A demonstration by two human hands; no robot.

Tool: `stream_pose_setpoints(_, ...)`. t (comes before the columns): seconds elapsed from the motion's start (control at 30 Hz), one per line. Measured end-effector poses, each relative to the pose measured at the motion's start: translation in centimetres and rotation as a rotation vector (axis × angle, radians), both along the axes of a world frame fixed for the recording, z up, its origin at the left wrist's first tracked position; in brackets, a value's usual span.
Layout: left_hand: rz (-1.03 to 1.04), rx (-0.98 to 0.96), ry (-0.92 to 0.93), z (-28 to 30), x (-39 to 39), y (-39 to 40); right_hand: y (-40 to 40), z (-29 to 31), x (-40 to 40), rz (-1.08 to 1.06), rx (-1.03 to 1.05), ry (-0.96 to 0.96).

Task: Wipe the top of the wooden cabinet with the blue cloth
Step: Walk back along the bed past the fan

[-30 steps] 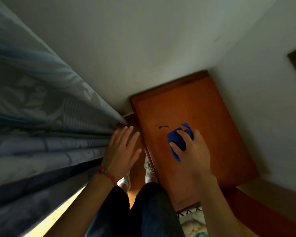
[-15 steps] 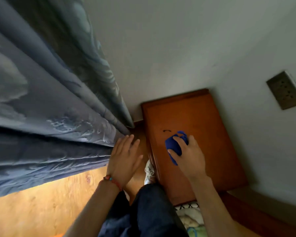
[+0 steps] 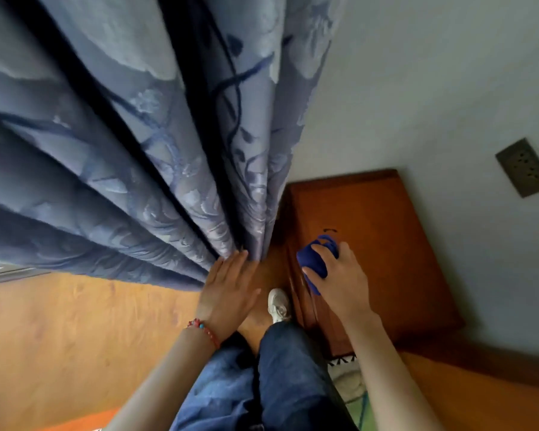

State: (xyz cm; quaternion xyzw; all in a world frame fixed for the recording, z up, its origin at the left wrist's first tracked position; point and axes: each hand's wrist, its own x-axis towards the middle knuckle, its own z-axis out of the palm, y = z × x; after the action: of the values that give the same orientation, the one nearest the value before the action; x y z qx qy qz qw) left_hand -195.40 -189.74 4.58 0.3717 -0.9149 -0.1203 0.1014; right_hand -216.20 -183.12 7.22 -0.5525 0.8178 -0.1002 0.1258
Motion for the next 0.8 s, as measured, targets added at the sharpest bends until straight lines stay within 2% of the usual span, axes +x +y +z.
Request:
stream_pose_setpoints(0.17,0.189,0.017,0.021,-0.2,6.2,0.8,-2.7,0.4,4.5,0.233,0.004,-0.03)
stream_pose_setpoints(0.4,0.65,0.07,-0.017,0.4,12.9,4.2,-7.1,0.8,10.2,0.626,-0.003,0.006)
stream_pose_setpoints(0.63,1.036,0.076,-0.022,0.8,17.1,9.1,-9.3,1.4,15.7,0.952,-0.006,0.065)
stream_pose_setpoints(0.8,1.285,0.119,-0.029,0.9,19.2,13.6,-9.8,1.2,20.5,1.153,0.008,0.011)
